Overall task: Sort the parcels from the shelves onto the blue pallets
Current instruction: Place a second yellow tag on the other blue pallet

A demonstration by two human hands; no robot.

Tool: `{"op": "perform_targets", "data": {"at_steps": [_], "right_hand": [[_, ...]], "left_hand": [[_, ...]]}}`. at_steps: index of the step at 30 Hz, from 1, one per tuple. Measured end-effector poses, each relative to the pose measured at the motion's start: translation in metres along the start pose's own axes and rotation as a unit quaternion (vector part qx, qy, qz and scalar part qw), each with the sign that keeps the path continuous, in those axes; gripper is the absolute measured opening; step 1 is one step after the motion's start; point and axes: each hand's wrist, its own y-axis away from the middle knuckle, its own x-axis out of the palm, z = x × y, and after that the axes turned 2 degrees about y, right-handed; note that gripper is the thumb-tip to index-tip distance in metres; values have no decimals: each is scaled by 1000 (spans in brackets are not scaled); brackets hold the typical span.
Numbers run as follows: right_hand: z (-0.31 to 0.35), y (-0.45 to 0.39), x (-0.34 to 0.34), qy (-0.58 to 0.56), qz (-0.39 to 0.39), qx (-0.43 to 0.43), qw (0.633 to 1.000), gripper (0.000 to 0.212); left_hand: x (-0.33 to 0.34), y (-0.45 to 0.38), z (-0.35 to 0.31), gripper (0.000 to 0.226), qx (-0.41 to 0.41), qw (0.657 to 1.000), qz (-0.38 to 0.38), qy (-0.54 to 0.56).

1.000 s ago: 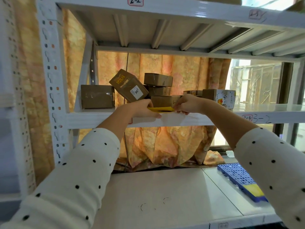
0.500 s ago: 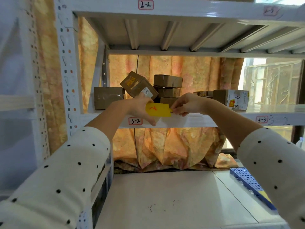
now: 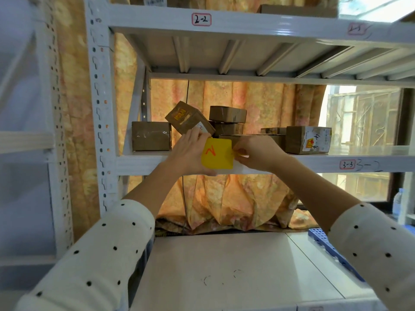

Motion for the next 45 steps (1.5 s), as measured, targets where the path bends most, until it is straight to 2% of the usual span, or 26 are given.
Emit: {"op": "perform_targets", "data": {"at_steps": [8,13,18,25,30,35,45], "right_hand": [[-15,29,-11,33,-15,20,999,22],[-37,67,-24,45,8,63,997,21],[-67,130,-41,65,69,148,984,29],[-101,237,-64,106,179,261,943,32],[-123,315,-80,150,249,326,900,29],[-138,386,-91,195,269,367,869,24],[-177,490,-102,233,307,426,819,29]], "left_hand": [[4,-1,-24,107,7,999,14,36],[15,-18,-67,104,65,998,-15,2],[34,-38,-134,104,121,992,-17,46],[70,-52,-253,94,203,971,27,119],[96,-54,-334,100,254,950,53,173],[114,-54,-414,101,304,928,73,204],[143,-37,-550,100,316,901,127,268]]}}
